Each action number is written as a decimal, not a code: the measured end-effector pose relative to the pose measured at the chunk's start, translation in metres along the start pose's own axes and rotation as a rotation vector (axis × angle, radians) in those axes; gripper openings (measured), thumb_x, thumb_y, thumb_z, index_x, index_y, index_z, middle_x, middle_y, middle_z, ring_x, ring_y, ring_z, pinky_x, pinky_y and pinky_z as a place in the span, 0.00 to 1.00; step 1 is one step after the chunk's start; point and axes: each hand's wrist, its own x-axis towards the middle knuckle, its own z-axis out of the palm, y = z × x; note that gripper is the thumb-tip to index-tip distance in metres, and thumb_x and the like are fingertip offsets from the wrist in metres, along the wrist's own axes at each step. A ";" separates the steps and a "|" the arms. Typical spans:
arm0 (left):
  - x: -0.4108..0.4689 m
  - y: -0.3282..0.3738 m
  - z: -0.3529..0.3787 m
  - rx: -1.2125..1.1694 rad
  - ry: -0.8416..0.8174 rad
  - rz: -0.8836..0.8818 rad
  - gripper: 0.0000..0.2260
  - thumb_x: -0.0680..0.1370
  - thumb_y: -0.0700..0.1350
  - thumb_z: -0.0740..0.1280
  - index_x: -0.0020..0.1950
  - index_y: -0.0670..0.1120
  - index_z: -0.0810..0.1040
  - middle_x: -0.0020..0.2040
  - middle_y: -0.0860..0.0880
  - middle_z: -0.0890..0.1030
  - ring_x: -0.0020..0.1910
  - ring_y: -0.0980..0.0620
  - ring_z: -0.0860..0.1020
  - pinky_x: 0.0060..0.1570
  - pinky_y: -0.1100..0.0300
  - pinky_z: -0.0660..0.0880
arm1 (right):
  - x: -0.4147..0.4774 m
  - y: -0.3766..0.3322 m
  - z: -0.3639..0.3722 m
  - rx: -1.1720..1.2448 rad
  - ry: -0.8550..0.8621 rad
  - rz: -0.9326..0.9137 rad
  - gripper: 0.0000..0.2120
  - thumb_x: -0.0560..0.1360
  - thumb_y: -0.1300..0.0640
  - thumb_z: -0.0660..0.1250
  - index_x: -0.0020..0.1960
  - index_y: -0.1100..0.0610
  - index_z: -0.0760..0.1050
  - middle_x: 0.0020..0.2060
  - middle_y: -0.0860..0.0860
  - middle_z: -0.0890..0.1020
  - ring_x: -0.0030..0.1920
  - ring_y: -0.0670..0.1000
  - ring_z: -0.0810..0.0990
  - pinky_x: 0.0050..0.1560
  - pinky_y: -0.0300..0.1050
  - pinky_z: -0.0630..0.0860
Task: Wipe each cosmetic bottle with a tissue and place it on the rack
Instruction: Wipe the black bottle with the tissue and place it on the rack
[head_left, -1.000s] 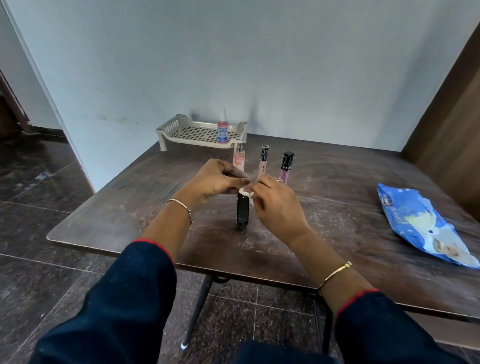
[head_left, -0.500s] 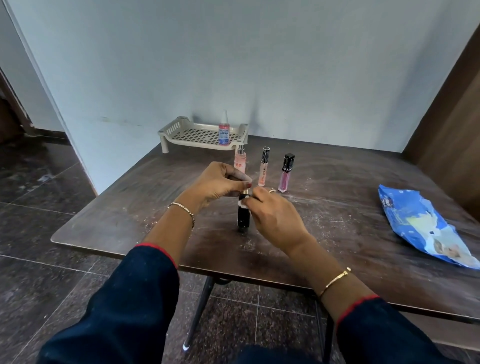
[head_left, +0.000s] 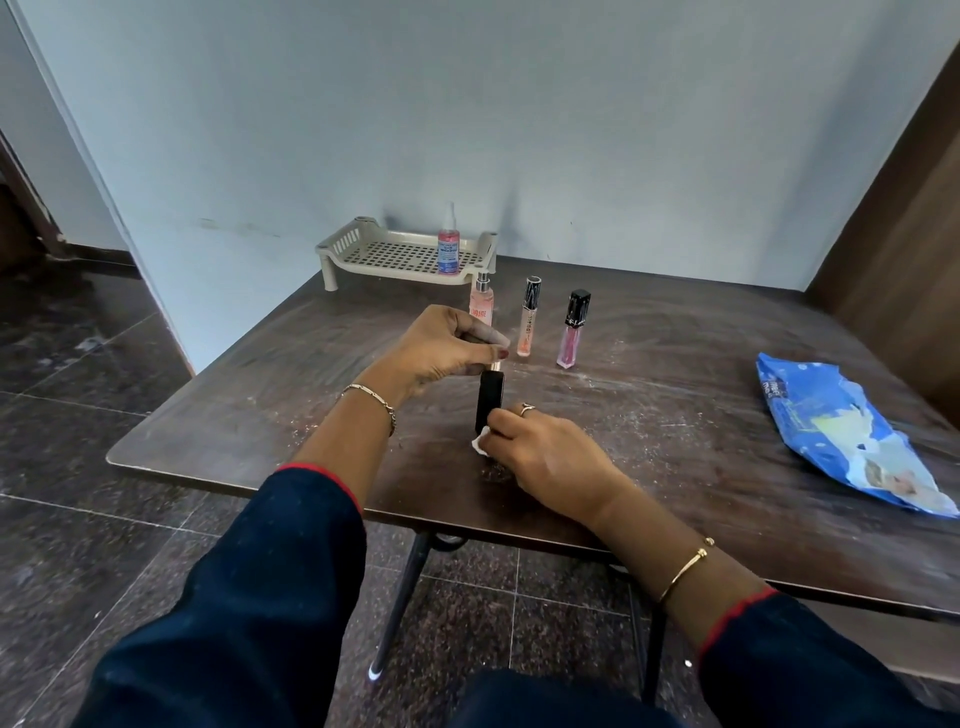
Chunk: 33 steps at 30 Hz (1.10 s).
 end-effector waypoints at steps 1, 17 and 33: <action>-0.001 0.001 -0.001 0.000 0.000 0.001 0.07 0.70 0.35 0.74 0.47 0.39 0.83 0.44 0.42 0.84 0.42 0.53 0.82 0.44 0.62 0.81 | 0.001 0.003 -0.002 0.033 -0.001 0.018 0.12 0.73 0.61 0.58 0.48 0.58 0.80 0.45 0.53 0.77 0.38 0.56 0.78 0.27 0.47 0.75; 0.001 -0.002 -0.001 -0.006 0.009 0.064 0.07 0.69 0.35 0.75 0.46 0.39 0.83 0.44 0.42 0.84 0.42 0.54 0.82 0.46 0.61 0.81 | 0.000 0.006 -0.001 0.024 0.018 0.003 0.08 0.74 0.60 0.61 0.47 0.58 0.79 0.44 0.52 0.77 0.37 0.55 0.77 0.26 0.47 0.73; -0.011 -0.013 -0.006 -0.175 0.010 -0.028 0.06 0.73 0.37 0.71 0.49 0.42 0.84 0.44 0.48 0.85 0.44 0.54 0.82 0.48 0.59 0.80 | 0.034 0.016 -0.014 0.265 0.325 0.345 0.10 0.73 0.65 0.67 0.52 0.56 0.81 0.47 0.50 0.79 0.42 0.49 0.78 0.43 0.44 0.79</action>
